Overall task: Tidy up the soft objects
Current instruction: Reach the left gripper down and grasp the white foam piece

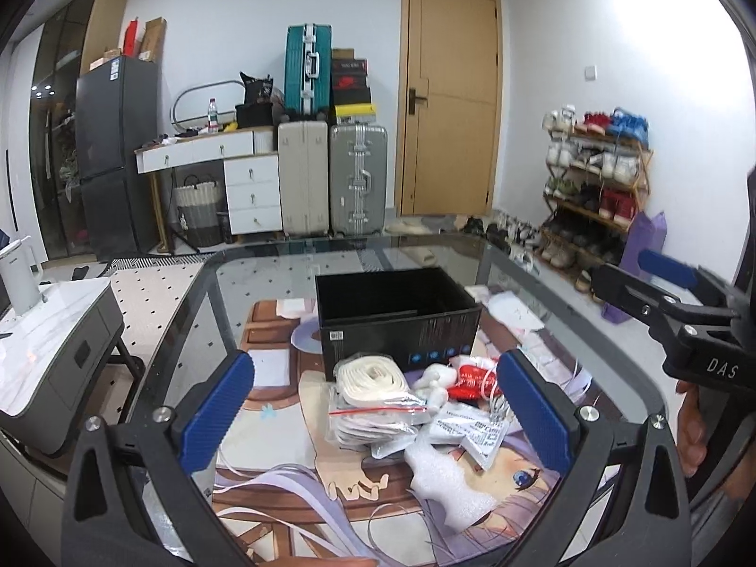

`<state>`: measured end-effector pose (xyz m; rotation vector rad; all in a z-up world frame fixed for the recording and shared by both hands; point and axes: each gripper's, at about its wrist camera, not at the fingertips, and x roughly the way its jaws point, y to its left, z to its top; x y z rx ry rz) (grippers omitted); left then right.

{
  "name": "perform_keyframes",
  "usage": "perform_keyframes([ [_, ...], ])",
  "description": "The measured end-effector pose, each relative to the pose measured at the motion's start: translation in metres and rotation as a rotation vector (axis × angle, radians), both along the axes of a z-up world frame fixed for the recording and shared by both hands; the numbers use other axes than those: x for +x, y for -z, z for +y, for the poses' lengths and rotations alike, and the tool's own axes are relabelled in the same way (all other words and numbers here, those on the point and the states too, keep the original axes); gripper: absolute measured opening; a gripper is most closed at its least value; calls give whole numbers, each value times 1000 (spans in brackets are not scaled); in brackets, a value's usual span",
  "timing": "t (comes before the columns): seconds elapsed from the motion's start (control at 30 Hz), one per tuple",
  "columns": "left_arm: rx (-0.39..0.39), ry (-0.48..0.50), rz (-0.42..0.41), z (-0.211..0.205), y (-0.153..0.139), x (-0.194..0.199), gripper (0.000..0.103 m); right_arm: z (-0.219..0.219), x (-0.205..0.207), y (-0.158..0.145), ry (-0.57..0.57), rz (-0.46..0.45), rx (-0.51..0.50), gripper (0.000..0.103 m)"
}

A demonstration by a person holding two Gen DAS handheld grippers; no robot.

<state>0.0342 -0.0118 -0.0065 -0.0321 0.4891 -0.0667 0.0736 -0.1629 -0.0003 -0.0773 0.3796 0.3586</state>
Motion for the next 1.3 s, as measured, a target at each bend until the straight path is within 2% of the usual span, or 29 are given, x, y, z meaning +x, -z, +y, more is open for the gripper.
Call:
perform_keyframes([
  [0.13, 14, 18, 118, -8, 14, 16, 103, 2, 18, 11, -38, 82, -27, 103],
  [0.23, 28, 33, 212, -16, 31, 27, 103, 6, 33, 29, -79, 177, -67, 103],
  [0.4, 106, 21, 366, -28, 63, 42, 103, 11, 49, 57, -156, 309, -104, 103],
  [0.47, 94, 31, 433, -29, 76, 49, 103, 14, 54, 69, -194, 369, -115, 103],
  [0.57, 88, 40, 480, -34, 86, 53, 103, 15, 59, 81, -237, 436, -111, 103],
  [0.7, 115, 51, 500, -42, 93, 54, 103, 17, 62, 96, -257, 501, -123, 103],
  [0.9, 146, 39, 548, -39, 105, 64, 103, 19, 64, 104, -266, 525, -141, 103],
  [1.17, 26, 58, 569, -18, 116, 63, 103, 30, 53, 118, -336, 563, -180, 103],
  [1.3, 36, 67, 555, -18, 118, 57, 103, 36, 52, 124, -345, 573, -199, 103],
])
